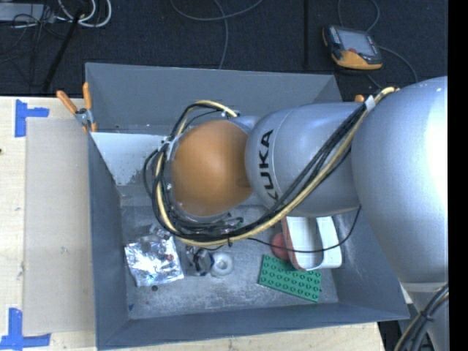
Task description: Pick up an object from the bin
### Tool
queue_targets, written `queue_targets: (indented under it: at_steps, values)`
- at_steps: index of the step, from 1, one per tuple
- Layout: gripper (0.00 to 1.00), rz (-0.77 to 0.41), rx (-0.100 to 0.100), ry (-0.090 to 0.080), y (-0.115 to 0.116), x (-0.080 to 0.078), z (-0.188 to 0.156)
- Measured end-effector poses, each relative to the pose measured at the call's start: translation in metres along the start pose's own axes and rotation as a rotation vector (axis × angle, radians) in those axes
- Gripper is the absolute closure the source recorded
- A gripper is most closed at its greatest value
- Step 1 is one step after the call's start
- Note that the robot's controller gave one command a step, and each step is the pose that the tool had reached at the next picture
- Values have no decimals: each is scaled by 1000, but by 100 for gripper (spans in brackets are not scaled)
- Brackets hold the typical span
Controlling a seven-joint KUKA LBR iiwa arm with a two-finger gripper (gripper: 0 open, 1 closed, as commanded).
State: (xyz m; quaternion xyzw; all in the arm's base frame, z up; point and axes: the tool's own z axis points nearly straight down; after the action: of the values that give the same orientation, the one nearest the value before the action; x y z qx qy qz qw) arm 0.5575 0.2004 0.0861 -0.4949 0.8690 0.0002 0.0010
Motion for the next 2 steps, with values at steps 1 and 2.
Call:
queue_targets:
  at_steps: [1,2]
  values:
    - [100,3,-3,1,0,1,1]
    - [100,-256,-3,0,60,-13,-29]
